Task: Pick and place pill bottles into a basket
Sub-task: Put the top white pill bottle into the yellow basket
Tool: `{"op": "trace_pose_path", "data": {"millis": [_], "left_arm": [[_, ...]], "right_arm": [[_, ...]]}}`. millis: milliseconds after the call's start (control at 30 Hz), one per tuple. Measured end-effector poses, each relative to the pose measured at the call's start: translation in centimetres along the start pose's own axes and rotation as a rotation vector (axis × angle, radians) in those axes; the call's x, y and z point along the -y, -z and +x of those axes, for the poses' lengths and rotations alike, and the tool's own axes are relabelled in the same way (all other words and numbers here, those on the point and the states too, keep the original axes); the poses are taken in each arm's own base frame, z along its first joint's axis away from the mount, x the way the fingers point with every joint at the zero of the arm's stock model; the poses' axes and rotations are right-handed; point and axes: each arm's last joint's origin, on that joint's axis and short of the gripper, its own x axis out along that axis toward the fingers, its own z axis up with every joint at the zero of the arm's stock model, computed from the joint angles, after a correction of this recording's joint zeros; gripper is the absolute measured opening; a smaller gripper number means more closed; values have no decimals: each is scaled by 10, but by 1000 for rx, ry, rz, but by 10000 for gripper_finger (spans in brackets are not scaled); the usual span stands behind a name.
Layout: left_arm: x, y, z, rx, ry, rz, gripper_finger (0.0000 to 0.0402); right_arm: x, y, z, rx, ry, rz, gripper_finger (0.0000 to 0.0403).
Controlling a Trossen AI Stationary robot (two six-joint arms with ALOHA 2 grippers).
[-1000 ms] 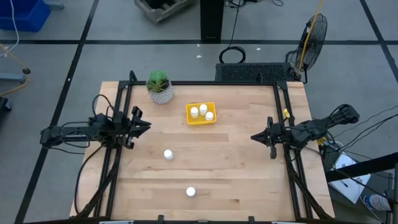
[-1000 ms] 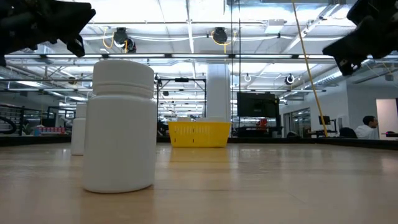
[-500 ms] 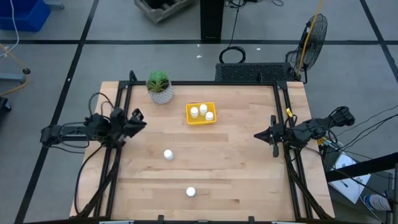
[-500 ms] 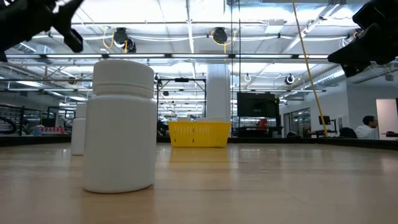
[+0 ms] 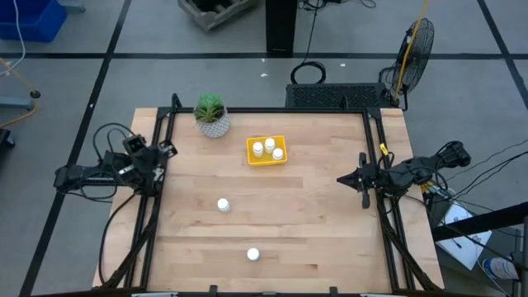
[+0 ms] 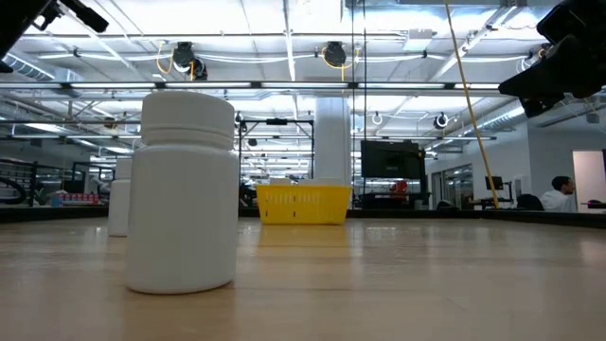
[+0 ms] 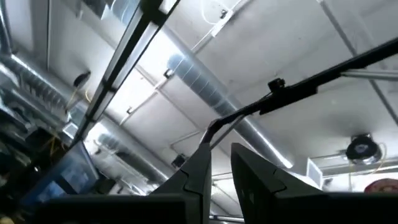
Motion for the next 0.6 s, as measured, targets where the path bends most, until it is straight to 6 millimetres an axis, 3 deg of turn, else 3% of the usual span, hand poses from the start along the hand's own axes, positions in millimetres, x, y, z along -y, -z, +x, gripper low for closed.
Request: {"op": "trace_pose_path", "data": {"millis": [167,300,467,600], "left_arm": [[-8,6,0,-37,-94,-100,65],[-21,14,4,-124,-347,-166,65],[-27,20,19,-441,-788,-212,65],[-19,13,47,-675,-958,-136,65]], "right_arm": [[0,0,0,0,-1,0,0],[0,0,0,1,-1,0,0],[0,-1,0,4,-2,2,0],[0,-1,0,4,-2,2,0]]}}
